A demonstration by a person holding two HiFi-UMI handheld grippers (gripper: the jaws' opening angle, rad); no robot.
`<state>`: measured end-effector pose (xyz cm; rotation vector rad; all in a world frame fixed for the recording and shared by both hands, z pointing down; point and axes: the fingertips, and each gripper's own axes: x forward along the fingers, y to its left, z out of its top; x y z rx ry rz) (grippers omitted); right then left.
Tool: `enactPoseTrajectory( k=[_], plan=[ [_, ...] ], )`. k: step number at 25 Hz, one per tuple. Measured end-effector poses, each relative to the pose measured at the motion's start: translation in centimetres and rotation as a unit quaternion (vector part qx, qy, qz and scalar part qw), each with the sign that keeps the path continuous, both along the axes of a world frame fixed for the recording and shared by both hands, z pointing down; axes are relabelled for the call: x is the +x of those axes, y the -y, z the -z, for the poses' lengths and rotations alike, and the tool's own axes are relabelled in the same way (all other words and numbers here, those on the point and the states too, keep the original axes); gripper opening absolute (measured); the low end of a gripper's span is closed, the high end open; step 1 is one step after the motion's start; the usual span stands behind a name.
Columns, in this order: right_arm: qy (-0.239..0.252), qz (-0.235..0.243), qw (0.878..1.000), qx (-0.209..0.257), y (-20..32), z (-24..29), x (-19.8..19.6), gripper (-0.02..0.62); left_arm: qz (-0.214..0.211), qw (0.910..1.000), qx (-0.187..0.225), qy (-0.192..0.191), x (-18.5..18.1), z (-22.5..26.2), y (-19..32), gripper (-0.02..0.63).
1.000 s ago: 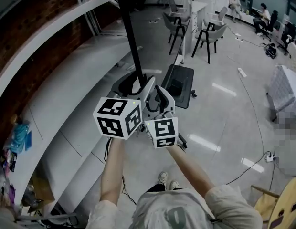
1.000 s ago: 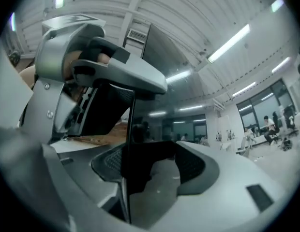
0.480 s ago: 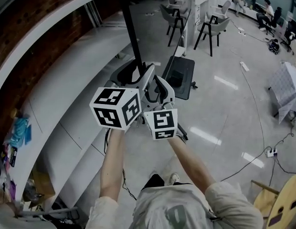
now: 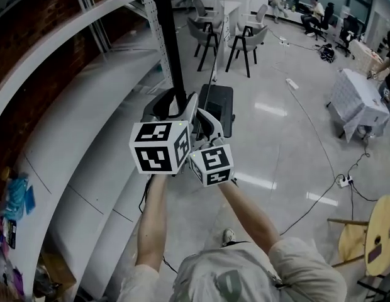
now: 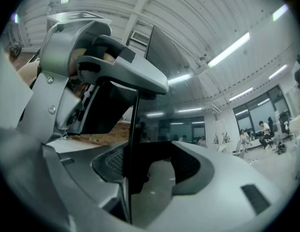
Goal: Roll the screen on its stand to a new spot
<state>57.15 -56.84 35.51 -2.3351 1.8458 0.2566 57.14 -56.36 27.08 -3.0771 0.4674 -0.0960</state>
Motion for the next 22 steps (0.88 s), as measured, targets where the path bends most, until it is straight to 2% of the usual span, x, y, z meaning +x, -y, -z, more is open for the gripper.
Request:
enactPoseTrajectory(
  k=[3, 8, 22],
  plan=[
    [-0.003, -0.010, 1.000, 0.002, -0.9, 0.1, -1.1, 0.245, -0.011, 0.9999, -0.001, -0.005, -1.1, 0.1, -0.8, 0.219],
    [-0.006, -0.007, 1.000, -0.003, 0.0, 0.3, -5.0, 0.245, -0.012, 0.9997, -0.012, -0.017, -5.1, 0.4, 0.3, 0.211],
    [-0.019, -0.037, 0.999, -0.007, -0.7, 1.2, -11.8, 0.247, -0.052, 0.9980, -0.017, -0.031, -11.8, 1.1, -0.4, 0.204]
  ],
)
